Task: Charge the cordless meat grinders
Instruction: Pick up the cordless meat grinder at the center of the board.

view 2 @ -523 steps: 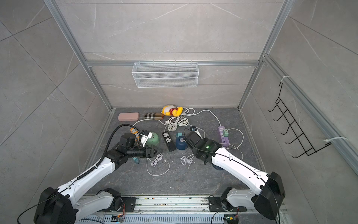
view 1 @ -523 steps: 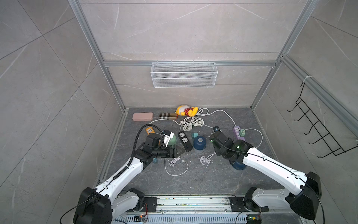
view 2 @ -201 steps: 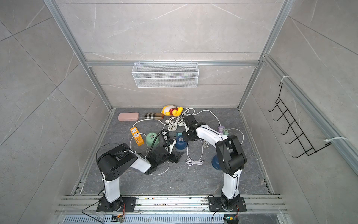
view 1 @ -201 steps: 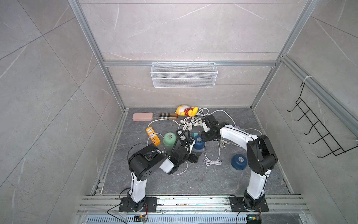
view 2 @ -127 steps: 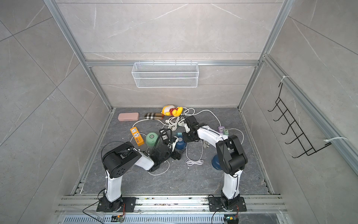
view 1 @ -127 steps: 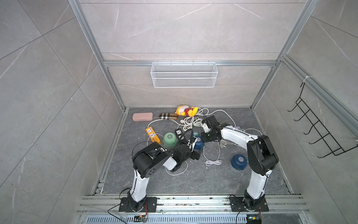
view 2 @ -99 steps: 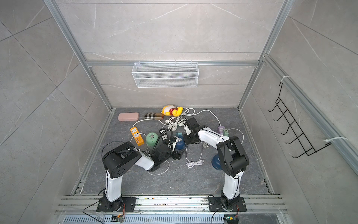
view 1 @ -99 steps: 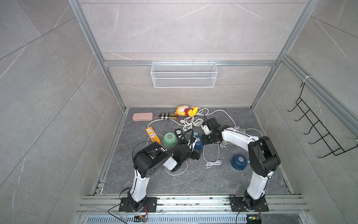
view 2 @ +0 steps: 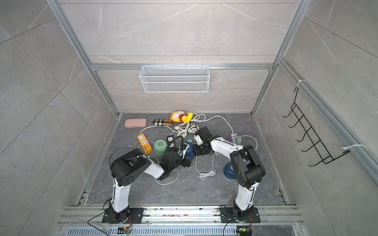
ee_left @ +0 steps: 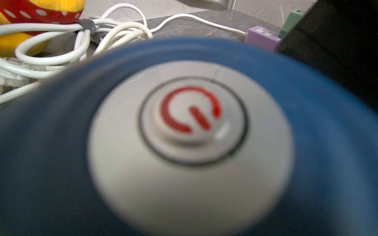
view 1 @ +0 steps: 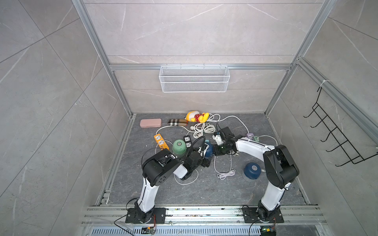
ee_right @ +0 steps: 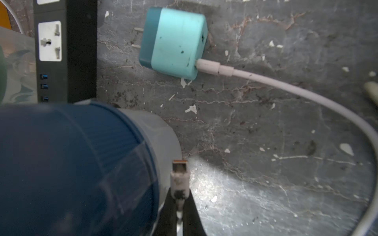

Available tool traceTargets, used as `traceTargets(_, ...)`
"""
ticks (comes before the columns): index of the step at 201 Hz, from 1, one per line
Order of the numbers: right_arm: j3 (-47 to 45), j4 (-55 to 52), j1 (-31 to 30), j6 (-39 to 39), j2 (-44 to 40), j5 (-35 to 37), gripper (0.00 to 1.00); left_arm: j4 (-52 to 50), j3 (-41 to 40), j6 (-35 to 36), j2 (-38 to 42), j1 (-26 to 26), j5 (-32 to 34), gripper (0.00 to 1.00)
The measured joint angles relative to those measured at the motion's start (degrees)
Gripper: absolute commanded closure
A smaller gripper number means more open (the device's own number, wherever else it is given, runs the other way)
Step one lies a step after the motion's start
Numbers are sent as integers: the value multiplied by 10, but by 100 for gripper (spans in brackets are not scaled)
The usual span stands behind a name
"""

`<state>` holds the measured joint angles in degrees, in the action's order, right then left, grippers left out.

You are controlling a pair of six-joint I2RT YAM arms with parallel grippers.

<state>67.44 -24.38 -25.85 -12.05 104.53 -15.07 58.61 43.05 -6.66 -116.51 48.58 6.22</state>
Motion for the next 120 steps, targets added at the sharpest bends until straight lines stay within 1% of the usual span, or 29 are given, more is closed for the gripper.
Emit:
traceTargets(18,-6,3,0,0,-2,-3,100,0,1,3,-1,-1,3,26)
traceTargets(53,-24,7,0,-2,-20,-8,100,1,0,9,-1,-1,8,33)
traceTargets(79,-39,6,-2,-2,-58,-7,100,6,-9,16,3,-1,8,36)
traceTargets(99,-43,-5,-3,-2,-99,2,100,-9,-26,23,26,-1,8,37)
traceTargets(120,-43,-20,-3,1,-148,10,100,-60,-50,35,77,0,8,37)
